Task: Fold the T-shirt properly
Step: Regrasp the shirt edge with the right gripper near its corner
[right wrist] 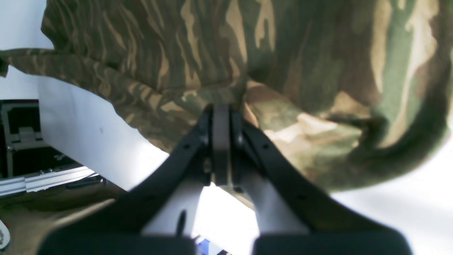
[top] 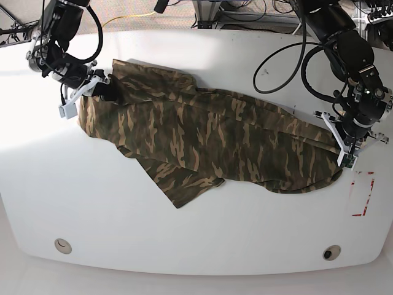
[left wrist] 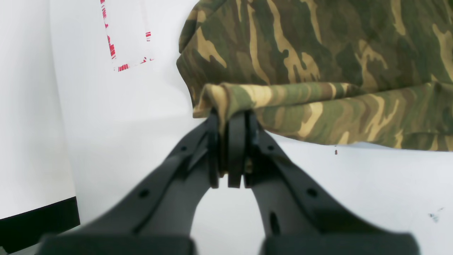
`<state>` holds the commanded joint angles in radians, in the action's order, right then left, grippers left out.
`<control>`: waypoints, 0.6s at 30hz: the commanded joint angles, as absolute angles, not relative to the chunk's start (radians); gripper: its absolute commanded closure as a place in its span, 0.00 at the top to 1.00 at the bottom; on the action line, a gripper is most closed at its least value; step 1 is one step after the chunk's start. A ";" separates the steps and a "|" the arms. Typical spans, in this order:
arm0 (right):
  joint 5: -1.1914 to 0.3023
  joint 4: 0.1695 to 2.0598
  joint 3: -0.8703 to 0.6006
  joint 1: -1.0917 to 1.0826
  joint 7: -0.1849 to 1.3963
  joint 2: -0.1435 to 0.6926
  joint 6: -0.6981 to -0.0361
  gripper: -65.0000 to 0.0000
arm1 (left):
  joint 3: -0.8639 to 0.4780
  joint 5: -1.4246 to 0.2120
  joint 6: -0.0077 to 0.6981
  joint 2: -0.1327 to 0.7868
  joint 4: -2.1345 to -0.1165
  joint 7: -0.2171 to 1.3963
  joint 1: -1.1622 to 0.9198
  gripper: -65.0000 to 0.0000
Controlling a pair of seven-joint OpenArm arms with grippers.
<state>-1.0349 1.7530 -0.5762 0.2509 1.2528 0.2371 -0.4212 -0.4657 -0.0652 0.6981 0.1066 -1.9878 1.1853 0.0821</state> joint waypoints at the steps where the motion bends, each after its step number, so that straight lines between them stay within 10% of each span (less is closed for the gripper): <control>1: -1.036 1.755 -0.579 0.251 1.253 0.237 -0.424 0.22 | -0.466 -0.065 0.698 0.107 -1.988 1.185 0.082 0.00; 7: -1.038 1.859 -0.696 0.271 1.273 0.226 -0.427 0.71 | -0.466 -0.065 0.698 0.107 -1.988 1.185 0.071 0.00; 18: -1.081 1.860 -0.828 0.349 1.308 0.182 -0.429 0.74 | -0.466 -0.065 0.698 0.107 -1.988 1.185 0.065 0.00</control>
<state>-1.0810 1.8604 -0.8278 0.3491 1.3080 0.1818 -0.4289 -0.4657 -0.0652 0.6981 0.1066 -1.9878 1.1853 0.0652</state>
